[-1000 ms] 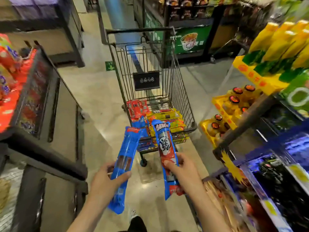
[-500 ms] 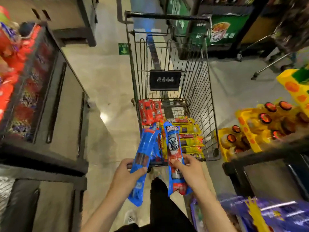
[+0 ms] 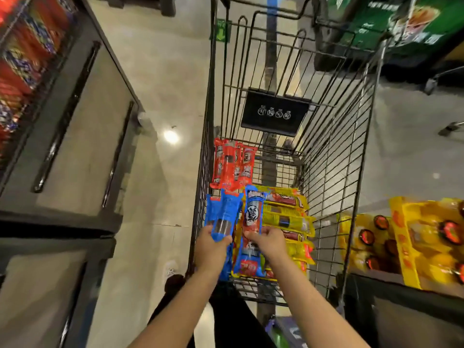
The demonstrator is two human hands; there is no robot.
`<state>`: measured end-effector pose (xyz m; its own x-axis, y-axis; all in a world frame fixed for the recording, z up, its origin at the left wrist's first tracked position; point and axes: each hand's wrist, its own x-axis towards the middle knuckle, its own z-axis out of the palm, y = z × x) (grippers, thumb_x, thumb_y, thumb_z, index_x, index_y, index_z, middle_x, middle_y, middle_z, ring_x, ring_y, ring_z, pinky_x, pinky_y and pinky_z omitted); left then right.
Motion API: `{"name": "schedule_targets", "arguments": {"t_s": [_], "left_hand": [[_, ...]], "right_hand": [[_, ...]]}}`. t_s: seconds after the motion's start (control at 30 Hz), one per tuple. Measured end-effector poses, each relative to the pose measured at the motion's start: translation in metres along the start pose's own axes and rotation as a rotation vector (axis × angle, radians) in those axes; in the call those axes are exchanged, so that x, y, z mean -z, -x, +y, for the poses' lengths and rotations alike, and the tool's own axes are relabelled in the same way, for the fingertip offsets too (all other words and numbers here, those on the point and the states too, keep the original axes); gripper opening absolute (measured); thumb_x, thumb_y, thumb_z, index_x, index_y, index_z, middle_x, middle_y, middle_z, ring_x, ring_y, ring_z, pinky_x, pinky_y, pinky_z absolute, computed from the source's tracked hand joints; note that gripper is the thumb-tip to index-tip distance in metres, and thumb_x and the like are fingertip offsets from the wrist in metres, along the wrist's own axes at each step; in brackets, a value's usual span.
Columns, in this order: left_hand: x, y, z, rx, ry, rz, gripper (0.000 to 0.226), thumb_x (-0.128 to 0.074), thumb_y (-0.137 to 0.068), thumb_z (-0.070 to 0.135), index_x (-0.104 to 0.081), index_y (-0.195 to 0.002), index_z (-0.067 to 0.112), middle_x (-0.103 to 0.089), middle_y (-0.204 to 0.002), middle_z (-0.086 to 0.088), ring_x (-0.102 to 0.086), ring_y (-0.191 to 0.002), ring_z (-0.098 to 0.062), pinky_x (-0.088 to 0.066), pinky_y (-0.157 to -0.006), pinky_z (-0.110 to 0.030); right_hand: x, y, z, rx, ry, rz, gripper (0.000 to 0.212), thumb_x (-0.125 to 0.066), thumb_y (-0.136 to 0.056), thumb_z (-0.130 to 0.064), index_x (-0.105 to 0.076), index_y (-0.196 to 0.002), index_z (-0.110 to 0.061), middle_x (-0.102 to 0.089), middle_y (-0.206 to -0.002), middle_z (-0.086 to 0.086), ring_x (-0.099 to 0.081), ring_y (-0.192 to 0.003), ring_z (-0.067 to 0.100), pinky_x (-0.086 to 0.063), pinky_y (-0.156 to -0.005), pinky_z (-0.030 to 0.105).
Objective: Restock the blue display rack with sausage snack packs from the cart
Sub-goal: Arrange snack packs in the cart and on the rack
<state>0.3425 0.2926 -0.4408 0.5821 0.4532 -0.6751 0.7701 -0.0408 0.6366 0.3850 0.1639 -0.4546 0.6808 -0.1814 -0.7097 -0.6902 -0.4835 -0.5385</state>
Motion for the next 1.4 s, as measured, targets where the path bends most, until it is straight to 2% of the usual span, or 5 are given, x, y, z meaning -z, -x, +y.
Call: {"name": "schedule_targets", "arguments": {"t_s": [0.67, 0.83, 0.97, 1.17, 1.4], "left_hand": [[-0.045, -0.073, -0.067, 0.099, -0.252, 0.058, 0.046, -0.054, -0.087, 0.013, -0.045, -0.132, 0.011, -0.047, -0.136, -0.013, -0.047, -0.123, -0.03, -0.041, -0.102, -0.046], [-0.011, -0.019, -0.012, -0.305, -0.381, -0.154, 0.046, -0.051, -0.093, 0.011, -0.042, -0.138, 0.017, -0.045, -0.137, 0.003, -0.044, -0.128, -0.016, -0.038, -0.107, -0.034], [0.029, 0.0, 0.016, -0.809, -0.848, 0.086, 0.066, -0.077, -0.067, 0.006, -0.054, -0.129, 0.006, -0.053, -0.134, -0.01, -0.052, -0.125, -0.028, -0.038, -0.104, -0.043], [0.05, -0.02, -0.014, -0.613, -0.995, 0.087, 0.101, -0.073, -0.069, 0.002, -0.01, -0.147, 0.007, -0.03, -0.151, -0.014, -0.034, -0.137, -0.031, -0.032, -0.108, -0.042], [0.055, -0.024, -0.02, -0.613, -0.95, 0.038, 0.101, -0.071, -0.067, -0.004, -0.014, -0.149, 0.011, -0.043, -0.144, -0.013, -0.047, -0.129, -0.031, -0.043, -0.1, -0.04]], "right_hand": [[-0.034, -0.058, 0.008, -0.004, 0.314, -0.042, 0.031, -0.076, -0.075, -0.03, -0.058, -0.076, -0.006, -0.061, -0.07, 0.006, -0.054, -0.06, 0.02, -0.031, -0.045, 0.026], [-0.046, -0.051, 0.008, 0.003, 0.347, -0.06, 0.032, -0.074, -0.075, -0.033, -0.059, -0.09, -0.008, -0.068, -0.089, 0.007, -0.062, -0.077, 0.025, -0.043, -0.058, 0.03], [-0.056, -0.04, 0.01, 0.017, 0.354, -0.063, 0.04, -0.074, -0.078, -0.031, -0.057, -0.107, -0.009, -0.067, -0.102, 0.008, -0.063, -0.091, 0.028, -0.042, -0.066, 0.028], [-0.073, -0.039, 0.015, 0.011, 0.444, -0.028, 0.045, -0.067, -0.085, -0.031, -0.048, -0.118, -0.008, -0.065, -0.111, 0.01, -0.063, -0.1, 0.029, -0.045, -0.069, 0.029], [-0.078, -0.035, 0.016, 0.042, 0.601, -0.006, 0.034, -0.06, -0.089, -0.024, -0.052, -0.117, -0.007, -0.053, -0.123, 0.013, -0.059, -0.105, 0.031, -0.047, -0.075, 0.033]]}}
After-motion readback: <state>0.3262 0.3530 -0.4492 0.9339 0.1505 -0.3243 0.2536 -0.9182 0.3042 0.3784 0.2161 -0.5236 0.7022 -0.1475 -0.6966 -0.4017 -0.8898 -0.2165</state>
